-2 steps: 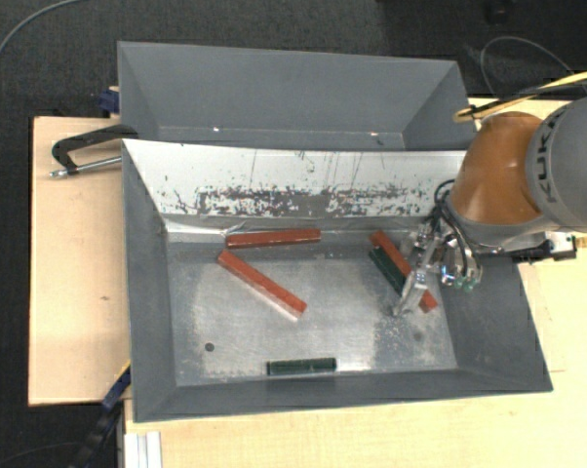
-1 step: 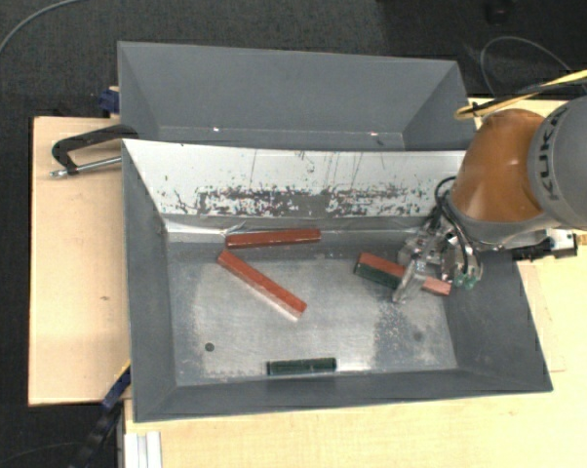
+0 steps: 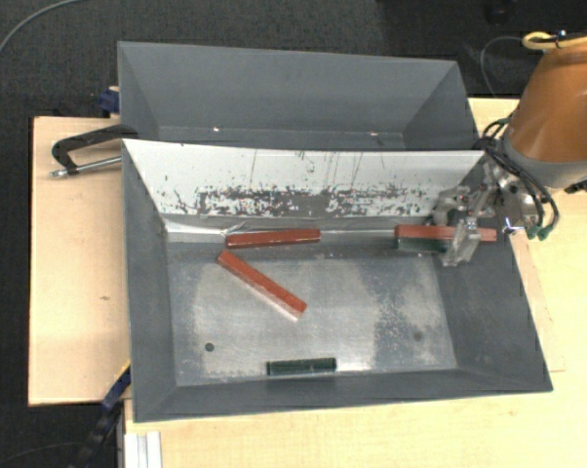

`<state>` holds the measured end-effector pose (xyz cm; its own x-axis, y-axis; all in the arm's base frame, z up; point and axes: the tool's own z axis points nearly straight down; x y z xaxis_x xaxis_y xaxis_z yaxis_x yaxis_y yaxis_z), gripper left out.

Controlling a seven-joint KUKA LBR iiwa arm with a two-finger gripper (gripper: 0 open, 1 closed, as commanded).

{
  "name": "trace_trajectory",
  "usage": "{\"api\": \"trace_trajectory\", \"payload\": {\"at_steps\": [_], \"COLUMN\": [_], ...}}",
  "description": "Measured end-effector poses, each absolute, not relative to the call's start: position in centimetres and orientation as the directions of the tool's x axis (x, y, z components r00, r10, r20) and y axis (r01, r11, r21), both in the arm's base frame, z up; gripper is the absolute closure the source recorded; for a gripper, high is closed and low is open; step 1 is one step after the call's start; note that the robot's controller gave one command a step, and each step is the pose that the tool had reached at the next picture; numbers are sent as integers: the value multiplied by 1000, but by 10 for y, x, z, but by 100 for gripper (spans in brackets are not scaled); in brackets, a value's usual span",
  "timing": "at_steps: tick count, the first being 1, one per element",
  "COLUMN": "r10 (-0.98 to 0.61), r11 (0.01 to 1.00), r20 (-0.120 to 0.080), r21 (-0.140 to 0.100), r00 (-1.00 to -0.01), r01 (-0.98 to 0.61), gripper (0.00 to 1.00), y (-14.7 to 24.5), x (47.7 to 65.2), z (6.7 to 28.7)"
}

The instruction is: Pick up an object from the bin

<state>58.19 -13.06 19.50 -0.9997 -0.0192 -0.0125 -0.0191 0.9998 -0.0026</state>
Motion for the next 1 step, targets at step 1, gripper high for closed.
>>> {"api": "trace_trajectory", "payload": {"at_steps": [1], "r10": [-466], "r11": [885], "r20": [-12], "r21": [-8], "r00": [-884], "r01": [-466], "gripper": [100], "y": [-129], "x": [598], "z": [281]}}
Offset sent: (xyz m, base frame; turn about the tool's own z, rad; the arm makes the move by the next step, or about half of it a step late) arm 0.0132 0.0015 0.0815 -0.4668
